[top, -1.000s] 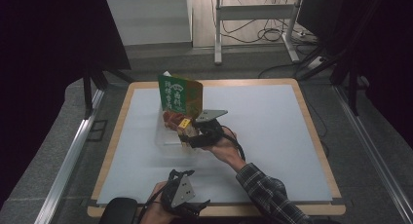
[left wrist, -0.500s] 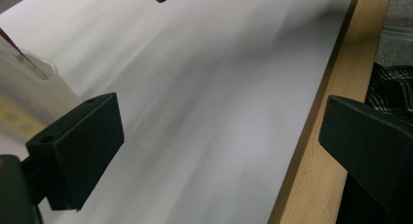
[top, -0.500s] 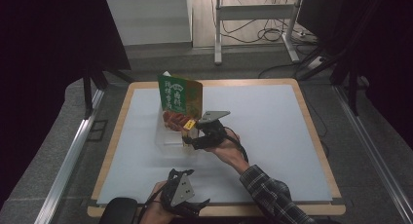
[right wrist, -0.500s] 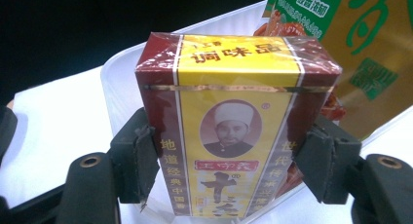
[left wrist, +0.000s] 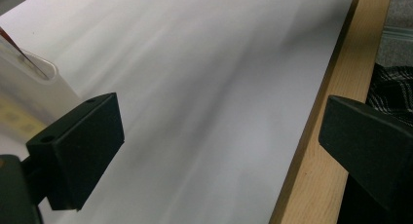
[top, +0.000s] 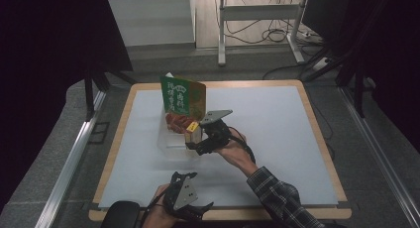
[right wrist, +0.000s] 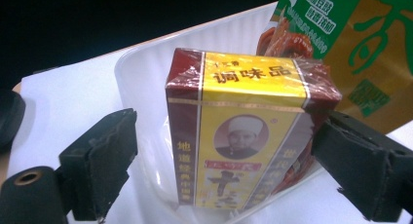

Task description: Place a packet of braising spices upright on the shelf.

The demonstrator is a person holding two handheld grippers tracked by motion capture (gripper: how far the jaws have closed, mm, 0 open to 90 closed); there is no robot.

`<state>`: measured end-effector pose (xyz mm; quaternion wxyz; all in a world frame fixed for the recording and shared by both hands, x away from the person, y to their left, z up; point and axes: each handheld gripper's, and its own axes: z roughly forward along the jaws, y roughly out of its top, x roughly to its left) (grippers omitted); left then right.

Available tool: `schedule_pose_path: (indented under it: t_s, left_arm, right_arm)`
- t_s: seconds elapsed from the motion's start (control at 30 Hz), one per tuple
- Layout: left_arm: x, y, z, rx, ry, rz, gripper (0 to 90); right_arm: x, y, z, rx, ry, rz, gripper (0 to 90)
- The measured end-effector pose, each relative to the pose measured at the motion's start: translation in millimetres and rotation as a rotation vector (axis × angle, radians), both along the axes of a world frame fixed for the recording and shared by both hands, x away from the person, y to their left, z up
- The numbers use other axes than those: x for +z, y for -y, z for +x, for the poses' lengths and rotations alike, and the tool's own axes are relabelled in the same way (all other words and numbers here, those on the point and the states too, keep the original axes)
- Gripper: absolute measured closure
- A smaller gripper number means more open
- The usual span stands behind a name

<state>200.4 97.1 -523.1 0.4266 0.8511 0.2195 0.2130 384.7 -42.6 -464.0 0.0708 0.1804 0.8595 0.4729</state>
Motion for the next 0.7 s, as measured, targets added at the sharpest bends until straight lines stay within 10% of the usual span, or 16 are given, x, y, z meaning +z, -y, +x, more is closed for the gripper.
schedule_pose_path:
  t_s: [0.7]
  left_arm:
    - [-0.3,-0.4,0.6,0.005,0.000,-0.002,2.3]
  right_arm:
    - [2.9,38.0,-4.6,-0.049,-0.002,-0.034,4.3]
